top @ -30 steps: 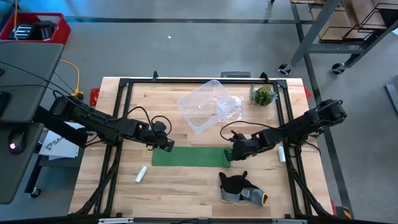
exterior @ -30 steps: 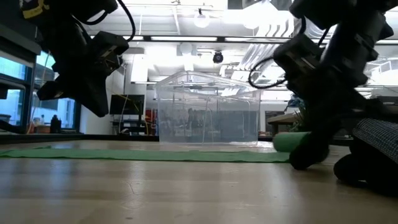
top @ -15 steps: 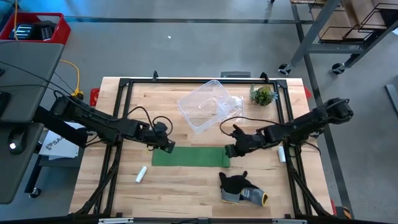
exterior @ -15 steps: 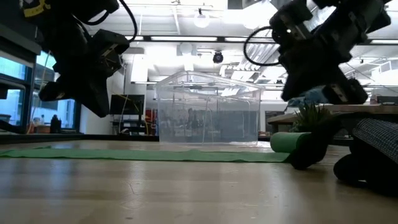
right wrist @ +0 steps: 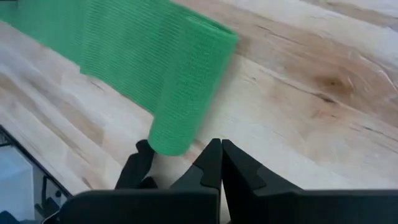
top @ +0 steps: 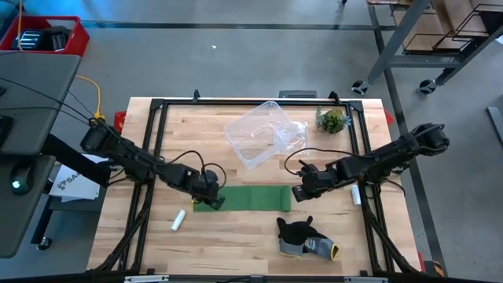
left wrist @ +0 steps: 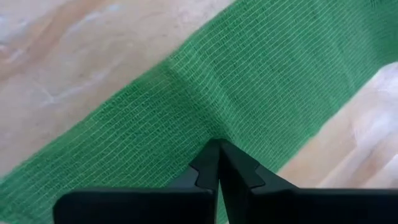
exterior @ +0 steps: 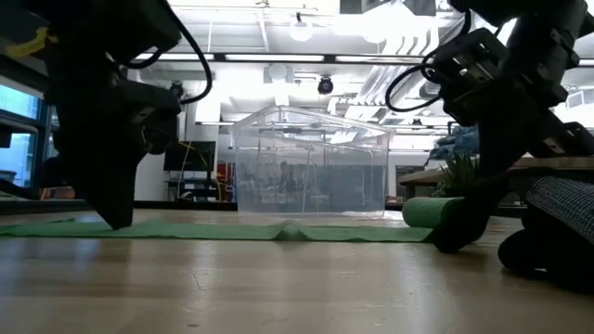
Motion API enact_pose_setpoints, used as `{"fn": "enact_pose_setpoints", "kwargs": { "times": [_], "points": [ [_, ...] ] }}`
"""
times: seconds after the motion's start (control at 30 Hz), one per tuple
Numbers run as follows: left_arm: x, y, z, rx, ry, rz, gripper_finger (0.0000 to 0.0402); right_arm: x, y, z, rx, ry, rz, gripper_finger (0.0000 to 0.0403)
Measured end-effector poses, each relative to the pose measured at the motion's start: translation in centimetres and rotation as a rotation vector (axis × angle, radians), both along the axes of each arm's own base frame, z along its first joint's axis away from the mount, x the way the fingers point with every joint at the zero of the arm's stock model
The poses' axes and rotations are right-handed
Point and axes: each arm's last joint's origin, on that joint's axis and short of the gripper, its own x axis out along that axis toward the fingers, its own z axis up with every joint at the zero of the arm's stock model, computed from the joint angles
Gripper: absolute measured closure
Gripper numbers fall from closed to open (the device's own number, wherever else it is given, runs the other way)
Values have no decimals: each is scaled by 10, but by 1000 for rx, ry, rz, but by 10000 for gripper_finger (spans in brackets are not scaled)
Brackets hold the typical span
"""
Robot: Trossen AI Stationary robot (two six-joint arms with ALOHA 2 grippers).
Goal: Roll bandage
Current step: Roll the green bandage
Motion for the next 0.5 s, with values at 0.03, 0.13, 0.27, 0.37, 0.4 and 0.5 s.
{"fn": "enact_pose_setpoints", "kwargs": {
  "times": [0.03,0.13,0.27,0.37,0.4,0.5],
  "points": [
    [-1,0,0,2,5,0,400,0,0,0,-4,-2,-3,403],
    [-2,0,0,5,21,-1,400,0,0,0,-6,1,-5,403],
    [-3,2,0,10,36,2,401,0,0,0,17,10,-3,403],
    [-4,4,0,19,47,-11,401,-3,1,-2,61,52,2,403],
    [-4,4,0,22,49,-18,401,-4,1,-3,67,72,-3,403],
    [-4,6,0,36,50,-44,401,-5,1,-7,85,122,-15,403]
  ]
}}
